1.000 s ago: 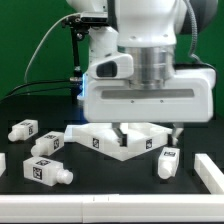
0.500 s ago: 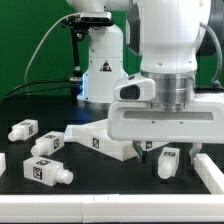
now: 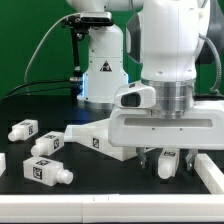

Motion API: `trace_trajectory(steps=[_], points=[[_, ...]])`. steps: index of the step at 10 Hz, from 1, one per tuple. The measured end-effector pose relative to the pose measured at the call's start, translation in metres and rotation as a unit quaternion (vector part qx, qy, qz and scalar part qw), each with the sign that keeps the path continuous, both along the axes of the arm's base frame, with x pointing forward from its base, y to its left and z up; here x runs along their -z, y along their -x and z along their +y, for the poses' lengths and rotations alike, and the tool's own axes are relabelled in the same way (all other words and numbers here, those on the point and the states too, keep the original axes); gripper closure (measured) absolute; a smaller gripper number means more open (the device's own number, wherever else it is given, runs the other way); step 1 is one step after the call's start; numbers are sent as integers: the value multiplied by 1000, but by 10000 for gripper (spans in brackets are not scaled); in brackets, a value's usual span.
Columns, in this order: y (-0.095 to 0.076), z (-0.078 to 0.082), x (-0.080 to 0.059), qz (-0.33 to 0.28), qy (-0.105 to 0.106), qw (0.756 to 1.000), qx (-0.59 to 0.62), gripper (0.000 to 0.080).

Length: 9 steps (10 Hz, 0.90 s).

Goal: Assemble square table

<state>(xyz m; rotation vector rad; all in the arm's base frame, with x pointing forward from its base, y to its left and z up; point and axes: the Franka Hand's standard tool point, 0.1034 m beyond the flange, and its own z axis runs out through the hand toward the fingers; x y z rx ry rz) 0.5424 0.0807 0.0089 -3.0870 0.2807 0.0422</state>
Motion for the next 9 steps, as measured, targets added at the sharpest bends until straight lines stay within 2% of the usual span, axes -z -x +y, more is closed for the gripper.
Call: trace_trajectory(steps=[1,2,3,6,7,9], points=[[0,0,0,0,0,1000,0,412],[0,0,0,0,0,1000,0,512],[1,2,-1,-1,0,1000,1,512],[47,41,-46,-5,-5,1000,-7,512],[51,52,-49,-6,-5,1000,-18,512],[51,51,-46,-4,-6,1000,-19,512]])
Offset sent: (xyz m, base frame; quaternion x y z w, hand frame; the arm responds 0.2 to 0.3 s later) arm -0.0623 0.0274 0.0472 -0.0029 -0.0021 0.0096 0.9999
